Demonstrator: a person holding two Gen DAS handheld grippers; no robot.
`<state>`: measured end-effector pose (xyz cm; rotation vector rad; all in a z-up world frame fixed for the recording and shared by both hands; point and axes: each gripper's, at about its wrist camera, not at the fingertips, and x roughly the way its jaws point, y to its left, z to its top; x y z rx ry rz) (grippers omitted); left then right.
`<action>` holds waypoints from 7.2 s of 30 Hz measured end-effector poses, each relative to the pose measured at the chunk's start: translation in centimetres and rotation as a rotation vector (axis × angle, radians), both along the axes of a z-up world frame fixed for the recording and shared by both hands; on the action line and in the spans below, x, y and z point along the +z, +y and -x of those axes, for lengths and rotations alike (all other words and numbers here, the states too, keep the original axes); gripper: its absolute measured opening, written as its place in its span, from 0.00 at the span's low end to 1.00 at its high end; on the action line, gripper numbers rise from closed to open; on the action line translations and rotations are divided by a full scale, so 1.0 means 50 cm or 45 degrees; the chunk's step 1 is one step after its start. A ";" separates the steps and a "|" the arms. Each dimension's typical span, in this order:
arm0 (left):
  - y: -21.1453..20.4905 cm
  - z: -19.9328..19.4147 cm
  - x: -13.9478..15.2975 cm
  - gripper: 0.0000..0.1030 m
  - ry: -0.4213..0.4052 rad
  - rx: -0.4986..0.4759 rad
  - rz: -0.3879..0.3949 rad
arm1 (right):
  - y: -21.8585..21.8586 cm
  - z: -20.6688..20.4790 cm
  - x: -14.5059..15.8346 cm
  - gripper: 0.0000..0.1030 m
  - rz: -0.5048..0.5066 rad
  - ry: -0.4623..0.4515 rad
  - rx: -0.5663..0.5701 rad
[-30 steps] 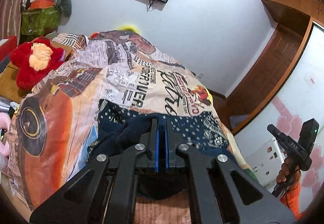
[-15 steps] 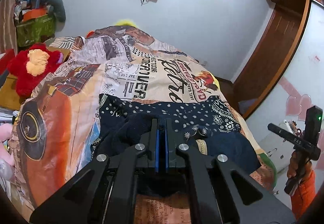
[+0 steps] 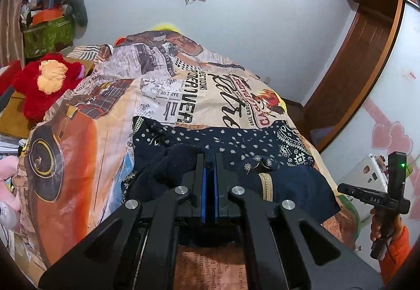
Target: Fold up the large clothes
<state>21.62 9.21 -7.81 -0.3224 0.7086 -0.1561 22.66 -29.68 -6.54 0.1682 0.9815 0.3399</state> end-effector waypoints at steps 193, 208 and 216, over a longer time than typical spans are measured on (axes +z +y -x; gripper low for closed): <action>0.164 -0.213 -0.266 0.00 0.419 0.235 -0.137 | 0.113 -0.402 -0.127 0.08 0.199 -0.065 0.212; 0.114 -0.379 -0.320 0.47 0.547 -0.006 0.018 | 0.080 -0.461 -0.095 0.07 0.258 -0.105 0.102; 0.082 -0.402 -0.330 0.23 0.481 -0.088 0.136 | 0.061 -0.460 -0.172 0.07 0.278 -0.016 0.100</action>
